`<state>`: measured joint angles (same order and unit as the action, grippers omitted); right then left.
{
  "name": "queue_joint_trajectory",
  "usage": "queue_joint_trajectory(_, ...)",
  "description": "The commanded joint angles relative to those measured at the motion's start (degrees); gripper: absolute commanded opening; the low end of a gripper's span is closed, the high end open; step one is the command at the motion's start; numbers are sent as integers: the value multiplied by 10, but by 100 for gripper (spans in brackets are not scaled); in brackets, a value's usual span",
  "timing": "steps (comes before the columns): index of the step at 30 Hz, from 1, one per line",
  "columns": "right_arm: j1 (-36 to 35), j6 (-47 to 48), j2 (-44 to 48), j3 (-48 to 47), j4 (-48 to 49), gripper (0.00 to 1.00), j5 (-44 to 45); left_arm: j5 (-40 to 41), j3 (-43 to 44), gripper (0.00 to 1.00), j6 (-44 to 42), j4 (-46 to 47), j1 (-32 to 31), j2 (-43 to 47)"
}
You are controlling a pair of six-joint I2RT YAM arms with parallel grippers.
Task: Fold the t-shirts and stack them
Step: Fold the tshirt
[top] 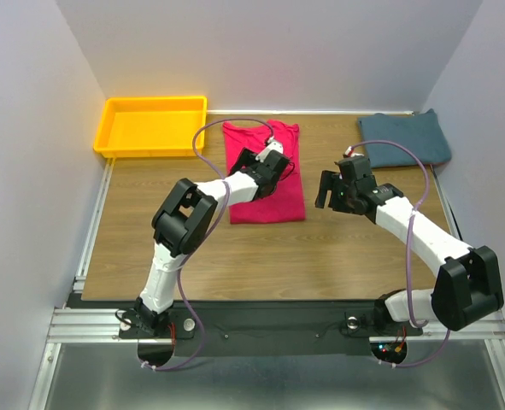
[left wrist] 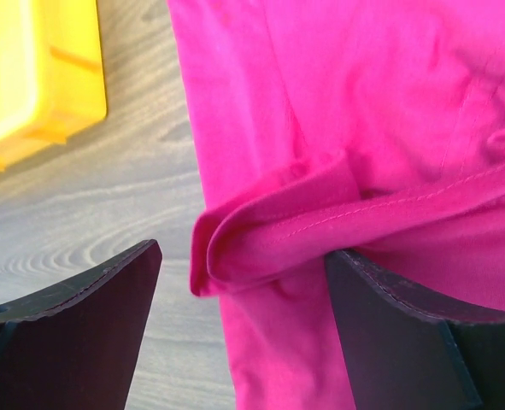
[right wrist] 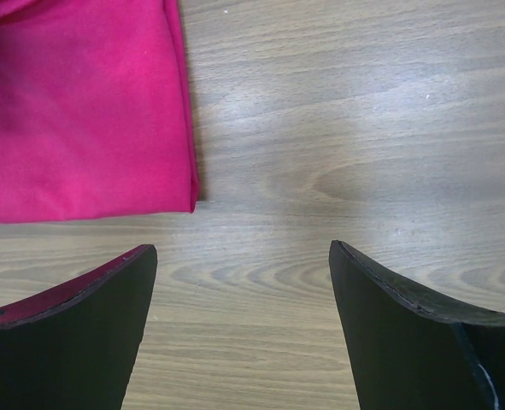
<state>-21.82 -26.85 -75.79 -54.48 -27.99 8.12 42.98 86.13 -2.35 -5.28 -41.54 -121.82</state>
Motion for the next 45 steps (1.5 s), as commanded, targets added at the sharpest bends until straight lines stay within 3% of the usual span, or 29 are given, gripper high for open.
queue_joint_trajectory(1, -1, -3, 18, 8, 19, 88, 0, 32, 46, 89, -28, 24, 13, -15)
queue_joint_trajectory(12, -1, -2, 24, 19, 18, 88, -6, 32, 167, 88, -82, 29, 51, -89)
queue_joint_trajectory(19, -1, 6, 18, 14, 19, 87, -31, 8, 211, 88, -27, -8, 57, -74)
queue_joint_trajectory(24, -1, 1, -28, -27, 35, 78, -101, -45, 138, 88, 98, -69, 60, 44)
queue_joint_trajectory(26, -1, -6, -43, -33, 57, 73, -132, -86, 99, 82, 131, -80, 60, 107)
queue_joint_trajectory(27, -1, -12, -61, -34, 70, 61, -172, -104, 59, 74, 146, -90, 60, 126)
queue_joint_trajectory(30, -1, -27, -94, -33, 130, 40, -238, -193, -24, 65, 194, -89, 61, 194)
queue_joint_trajectory(31, -1, -30, -116, -32, 161, 37, -252, -218, -46, 64, 200, -82, 60, 209)
queue_joint_trajectory(37, -1, -50, -192, -21, 302, 24, -385, -378, -185, 43, 212, 6, 73, 272)
queue_joint_trajectory(40, -1, -43, -215, -15, 350, 23, -422, -427, -255, 35, 231, 63, 97, 280)
queue_joint_trajectory(43, 4, -35, -247, 10, 396, 22, -447, -533, -328, 30, 275, 124, 132, 278)
queue_joint_trajectory(45, 14, -35, -271, 26, 419, 22, -458, -550, -358, 28, 295, 141, 139, 266)
